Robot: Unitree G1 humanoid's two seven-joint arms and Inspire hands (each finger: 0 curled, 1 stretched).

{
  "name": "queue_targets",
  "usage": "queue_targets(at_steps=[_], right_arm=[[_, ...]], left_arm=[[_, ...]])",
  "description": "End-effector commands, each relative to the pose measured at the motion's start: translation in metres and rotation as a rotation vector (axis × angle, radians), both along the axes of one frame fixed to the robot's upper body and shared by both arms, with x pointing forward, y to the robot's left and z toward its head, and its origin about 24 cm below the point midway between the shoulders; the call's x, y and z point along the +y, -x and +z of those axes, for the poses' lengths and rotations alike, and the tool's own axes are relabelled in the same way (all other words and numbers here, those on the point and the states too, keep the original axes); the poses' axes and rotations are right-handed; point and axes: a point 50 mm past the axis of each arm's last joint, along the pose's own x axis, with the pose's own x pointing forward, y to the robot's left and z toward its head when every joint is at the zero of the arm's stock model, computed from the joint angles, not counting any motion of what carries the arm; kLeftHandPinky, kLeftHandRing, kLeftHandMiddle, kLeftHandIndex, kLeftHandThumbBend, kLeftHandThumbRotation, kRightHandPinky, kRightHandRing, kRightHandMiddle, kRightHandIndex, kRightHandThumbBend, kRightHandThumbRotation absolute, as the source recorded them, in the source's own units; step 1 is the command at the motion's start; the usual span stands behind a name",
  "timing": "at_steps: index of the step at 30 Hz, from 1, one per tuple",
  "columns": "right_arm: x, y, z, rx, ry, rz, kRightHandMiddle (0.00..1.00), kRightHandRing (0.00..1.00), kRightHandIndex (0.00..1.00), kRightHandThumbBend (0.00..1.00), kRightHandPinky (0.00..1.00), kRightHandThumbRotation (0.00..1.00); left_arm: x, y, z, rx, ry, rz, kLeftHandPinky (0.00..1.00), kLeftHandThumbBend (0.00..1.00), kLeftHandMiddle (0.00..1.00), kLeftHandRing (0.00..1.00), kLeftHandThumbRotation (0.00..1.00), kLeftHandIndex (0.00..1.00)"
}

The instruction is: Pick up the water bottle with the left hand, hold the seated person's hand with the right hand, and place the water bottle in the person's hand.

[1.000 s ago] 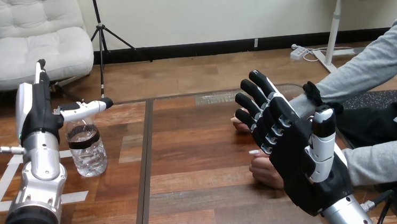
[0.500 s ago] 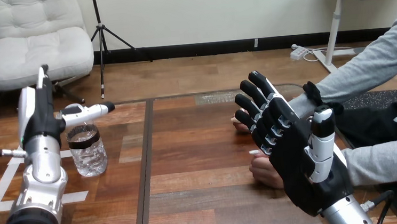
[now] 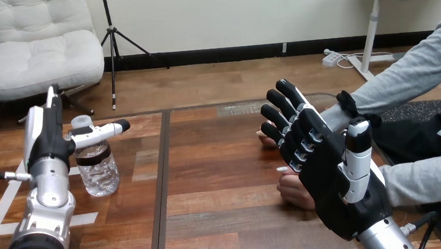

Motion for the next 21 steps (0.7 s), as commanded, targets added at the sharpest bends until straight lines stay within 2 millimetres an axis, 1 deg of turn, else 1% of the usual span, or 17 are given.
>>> queue_targets(at_steps=[1,10,16,21], right_arm=[[0.003,-0.007,0.016,-0.075,-0.014,0.010,1.00,1.00,1.00,1.00,1.00,1.00],[0.003,-0.007,0.016,-0.076,-0.010,0.008,1.00,1.00,1.00,1.00,1.00,1.00],[0.003,-0.007,0.016,-0.073,-0.009,0.007,1.00,1.00,1.00,1.00,1.00,1.00],[0.003,-0.007,0.016,-0.073,-0.010,0.009,1.00,1.00,1.00,1.00,1.00,1.00]], left_arm=[[-0.004,-0.012,0.019,-0.051,-0.003,-0.013,0.97,1.00,1.00,1.00,0.24,1.00],[-0.006,-0.011,0.013,-0.020,0.008,0.001,0.97,1.00,1.00,1.00,0.26,1.00],[-0.007,-0.010,0.009,-0.002,0.015,0.006,0.97,1.00,1.00,1.00,0.25,1.00],[-0.008,-0.009,0.007,0.005,0.014,0.009,0.96,1.00,1.00,1.00,0.22,1.00]])
